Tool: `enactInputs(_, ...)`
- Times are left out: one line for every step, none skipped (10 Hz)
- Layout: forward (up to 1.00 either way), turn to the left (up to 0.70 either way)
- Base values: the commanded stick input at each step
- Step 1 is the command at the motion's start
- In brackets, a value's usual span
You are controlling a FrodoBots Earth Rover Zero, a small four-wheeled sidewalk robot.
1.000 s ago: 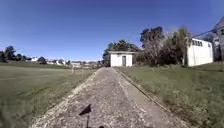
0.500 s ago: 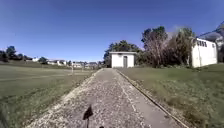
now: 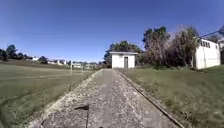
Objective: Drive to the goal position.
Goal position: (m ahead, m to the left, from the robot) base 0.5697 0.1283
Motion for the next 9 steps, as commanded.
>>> enactInputs(1.00, 0.00)
enactInputs(1.00, 0.00)
enactInputs(1.00, 0.00)
enactInputs(1.00, 0.00)
enactInputs(1.00, 0.00)
enactInputs(1.00, 0.00)
enactInputs(1.00, 0.00)
enactInputs(1.00, 0.00)
enactInputs(1.00, 0.00)
